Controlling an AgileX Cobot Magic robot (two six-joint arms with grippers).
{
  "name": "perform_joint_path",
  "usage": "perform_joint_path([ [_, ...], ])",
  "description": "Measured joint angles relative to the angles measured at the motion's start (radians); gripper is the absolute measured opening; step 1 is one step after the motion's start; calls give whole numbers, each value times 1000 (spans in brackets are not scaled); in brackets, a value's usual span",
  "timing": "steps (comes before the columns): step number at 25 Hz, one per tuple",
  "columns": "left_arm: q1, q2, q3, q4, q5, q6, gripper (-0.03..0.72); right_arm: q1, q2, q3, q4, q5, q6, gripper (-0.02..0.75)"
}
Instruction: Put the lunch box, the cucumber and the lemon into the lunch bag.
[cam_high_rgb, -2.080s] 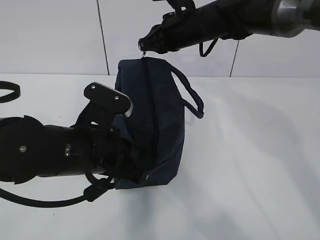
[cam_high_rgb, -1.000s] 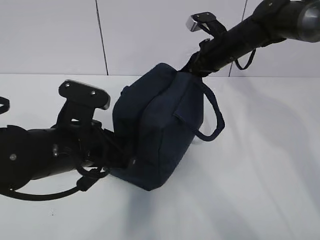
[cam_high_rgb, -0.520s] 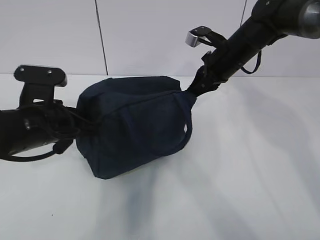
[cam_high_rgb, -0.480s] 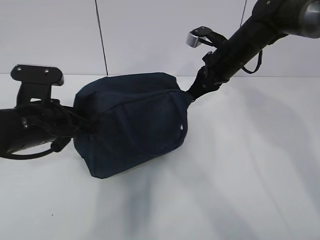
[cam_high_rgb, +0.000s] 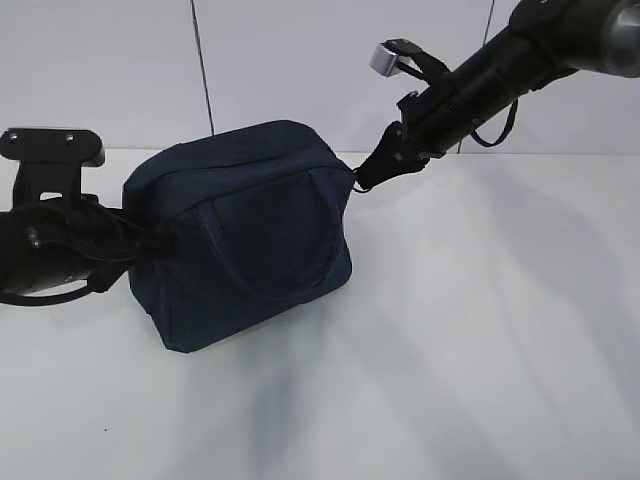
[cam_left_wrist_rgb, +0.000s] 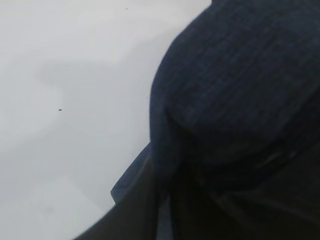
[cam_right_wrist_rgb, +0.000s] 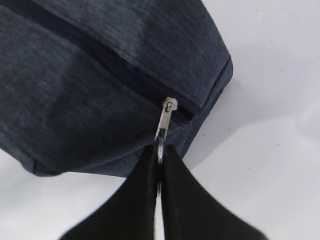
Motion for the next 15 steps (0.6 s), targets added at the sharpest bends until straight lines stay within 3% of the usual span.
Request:
perform_joint_path([
  [15,2,0,0,0,22,0,11,0,116,0,87,-116,-77,20],
])
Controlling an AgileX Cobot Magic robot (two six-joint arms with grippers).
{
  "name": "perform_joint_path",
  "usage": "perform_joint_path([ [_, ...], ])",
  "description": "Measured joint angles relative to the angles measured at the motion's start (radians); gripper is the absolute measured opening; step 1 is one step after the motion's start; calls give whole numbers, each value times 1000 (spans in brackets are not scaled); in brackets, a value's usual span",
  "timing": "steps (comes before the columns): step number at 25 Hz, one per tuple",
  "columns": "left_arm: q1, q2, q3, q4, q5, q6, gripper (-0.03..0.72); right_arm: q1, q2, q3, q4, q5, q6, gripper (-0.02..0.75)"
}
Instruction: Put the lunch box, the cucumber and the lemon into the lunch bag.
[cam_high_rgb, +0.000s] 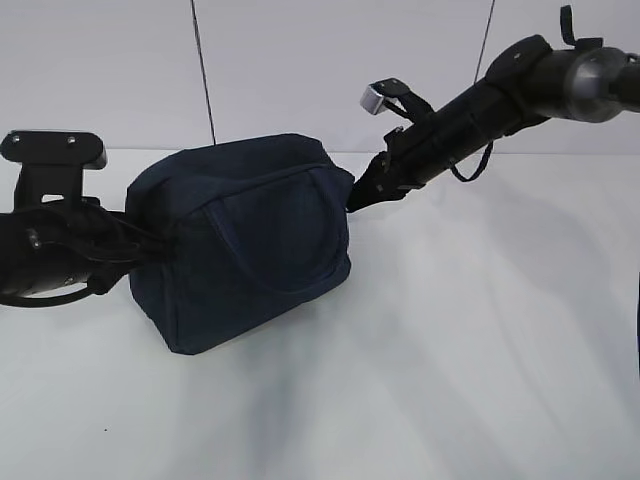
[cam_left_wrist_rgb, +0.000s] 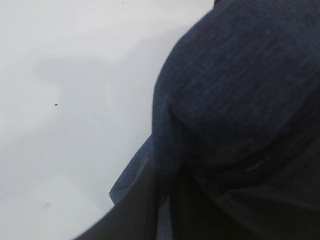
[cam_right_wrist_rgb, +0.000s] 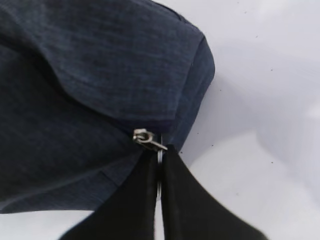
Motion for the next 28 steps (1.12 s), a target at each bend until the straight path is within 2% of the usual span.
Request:
perform_joint_path([
  [6,0,0,0,0,2,0,11,0,5,0,94,46,-41,20],
  [11,2,-12,0,51,22,0,22,0,-1,-15,78,102,-48,20],
  [13,2,-38,0,86,48,0,67,-3,-13,-34,51,118,-45,20],
  [18,4,-127,2,114,116,0,303,-7,-50,-79,8,129,77,20],
  [20,4,-156,2,120,155,0,365,-7,-62,-82,8,132,127,20],
  [24,4,-203,4,172,242,0,403,-9,-76,-84,10,136,238,20],
  [28,-18,-220,-46,321,343,0,408,-1,-80,-84,10,137,320,20],
])
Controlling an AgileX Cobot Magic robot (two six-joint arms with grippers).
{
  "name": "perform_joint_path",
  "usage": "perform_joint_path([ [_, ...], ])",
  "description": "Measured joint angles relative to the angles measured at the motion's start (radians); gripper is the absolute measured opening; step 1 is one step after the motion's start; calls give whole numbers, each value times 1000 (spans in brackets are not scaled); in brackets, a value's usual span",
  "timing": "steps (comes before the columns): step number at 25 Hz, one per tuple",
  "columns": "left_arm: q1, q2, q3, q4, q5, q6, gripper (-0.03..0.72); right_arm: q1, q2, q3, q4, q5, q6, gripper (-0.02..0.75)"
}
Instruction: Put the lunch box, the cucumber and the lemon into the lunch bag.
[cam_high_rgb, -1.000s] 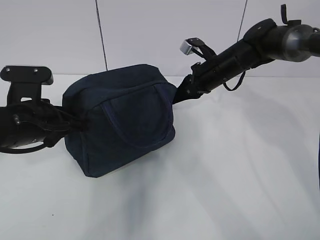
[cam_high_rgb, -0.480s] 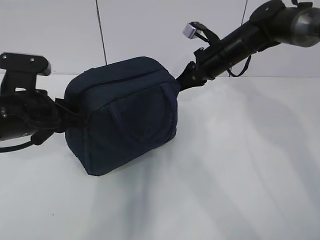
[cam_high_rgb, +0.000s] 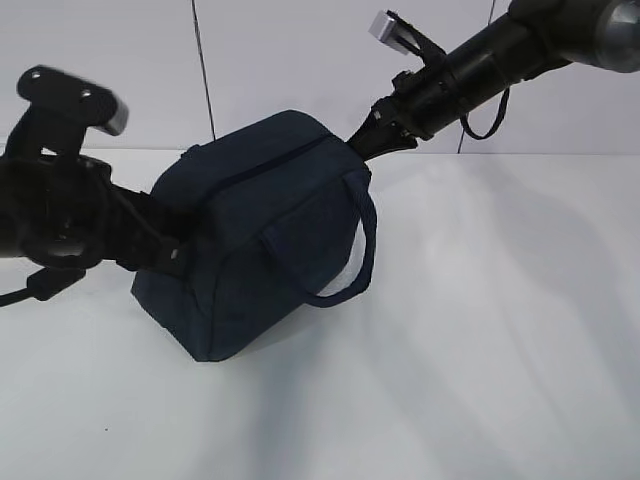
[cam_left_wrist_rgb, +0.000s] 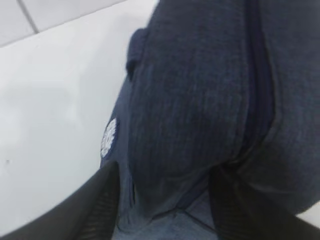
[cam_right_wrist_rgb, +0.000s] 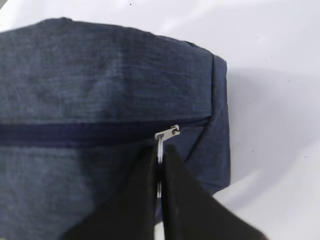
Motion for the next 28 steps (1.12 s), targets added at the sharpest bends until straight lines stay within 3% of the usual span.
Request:
perform_joint_path([
  [6,-6,11,-43,70,63,0,411,18,-2,0,-14,0,35,20],
  [13,100,9,-46,131,90,0,411,20,-2,0,-53,0,48,20],
  [18,149,-15,-46,272,121,0,411,20,-2,0,-73,2,80,20],
  [21,151,-19,-46,365,126,0,412,20,-2,0,-73,4,90,20],
  [24,145,-23,-46,378,126,0,414,20,-2,0,-75,4,95,20],
  [28,66,-45,-46,365,120,0,414,22,-2,0,-75,4,101,20],
])
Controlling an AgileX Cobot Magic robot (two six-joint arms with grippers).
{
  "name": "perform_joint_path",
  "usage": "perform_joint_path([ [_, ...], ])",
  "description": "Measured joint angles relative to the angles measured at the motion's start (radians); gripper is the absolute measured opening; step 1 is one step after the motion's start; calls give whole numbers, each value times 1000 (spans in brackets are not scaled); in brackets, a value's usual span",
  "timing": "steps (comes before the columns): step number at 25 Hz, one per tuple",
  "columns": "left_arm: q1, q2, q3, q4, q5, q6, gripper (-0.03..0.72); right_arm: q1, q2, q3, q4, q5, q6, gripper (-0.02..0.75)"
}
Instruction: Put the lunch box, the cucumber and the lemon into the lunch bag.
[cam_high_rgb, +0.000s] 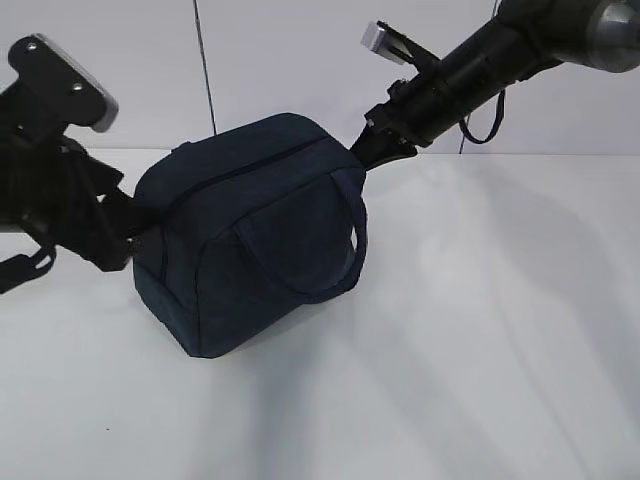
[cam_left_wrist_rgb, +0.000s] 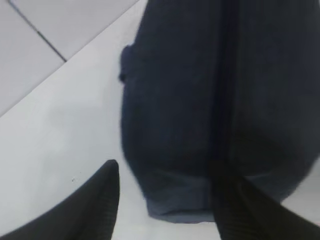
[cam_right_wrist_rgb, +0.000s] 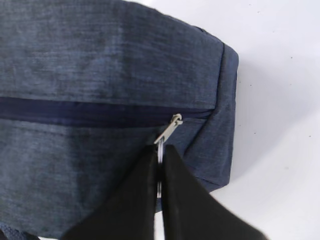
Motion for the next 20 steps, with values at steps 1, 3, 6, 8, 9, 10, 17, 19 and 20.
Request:
perform_joint_path([
  [1,-31,-4,0,-2,-2,0,414,2,0,0,0,0,2,20],
  [3,-95,-8,0,-4,-2,0,414,4,0,0,0,0,9,20],
  [6,-177,-12,0,-6,-4,0,414,8,0,0,0,0,15,20],
  [8,-195,-14,0,-24,-5,0,414,8,0,0,2,0,18,20],
  [9,-197,-14,0,-33,-5,0,414,8,0,0,4,0,22,20],
  [10,-199,-14,0,-44,-5,0,414,8,0,0,9,0,26,20],
  [17,-204,53,0,-47,-17,0,414,19,0,0,36,0,32,20],
  [19,-209,90,0,-37,-44,0,414,28,0,0,36,-2,33,20],
  [20,-211,102,0,-31,-60,0,414,32,0,0,37,-2,34,20],
])
